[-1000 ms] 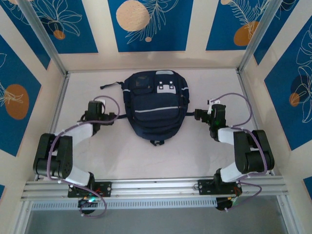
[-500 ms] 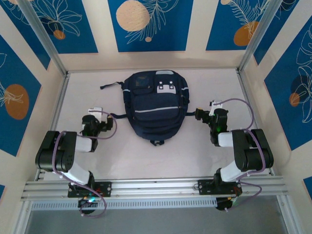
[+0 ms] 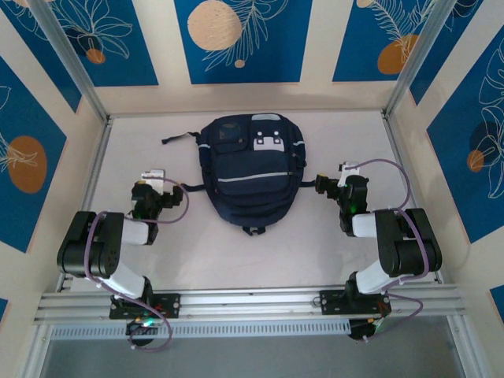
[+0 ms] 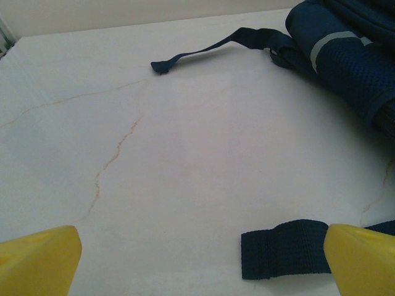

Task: Pack the student bag
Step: Reset both arms

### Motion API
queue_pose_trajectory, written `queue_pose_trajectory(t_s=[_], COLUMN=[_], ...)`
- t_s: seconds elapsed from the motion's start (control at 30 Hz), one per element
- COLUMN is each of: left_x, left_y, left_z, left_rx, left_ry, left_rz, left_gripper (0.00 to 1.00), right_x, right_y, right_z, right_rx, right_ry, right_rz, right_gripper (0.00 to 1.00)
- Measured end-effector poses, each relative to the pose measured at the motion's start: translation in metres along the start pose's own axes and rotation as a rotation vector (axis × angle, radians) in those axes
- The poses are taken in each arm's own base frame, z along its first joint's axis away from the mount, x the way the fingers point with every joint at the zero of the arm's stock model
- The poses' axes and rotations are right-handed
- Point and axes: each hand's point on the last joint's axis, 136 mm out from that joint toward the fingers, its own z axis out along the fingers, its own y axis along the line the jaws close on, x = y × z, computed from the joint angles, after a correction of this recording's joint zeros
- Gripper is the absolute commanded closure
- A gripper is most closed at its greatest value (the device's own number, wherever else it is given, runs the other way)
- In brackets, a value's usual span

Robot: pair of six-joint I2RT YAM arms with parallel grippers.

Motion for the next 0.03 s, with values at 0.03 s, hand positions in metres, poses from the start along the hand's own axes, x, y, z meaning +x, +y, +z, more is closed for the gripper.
queue_pose_trajectory(t_s=[0.03], left_x=[-0.0007], left_y=[0.0000], left_z=[0.0002], left_rx=[0.000], left_ry=[-0.002], left_rz=[0.000], left_gripper=[0.00], right_x=[0.0000], right_y=[0.0001], right_z=[0.0000], right_rx=[0.000], right_ry=[0.000], right_rz=[0.000], right_gripper=[0.01])
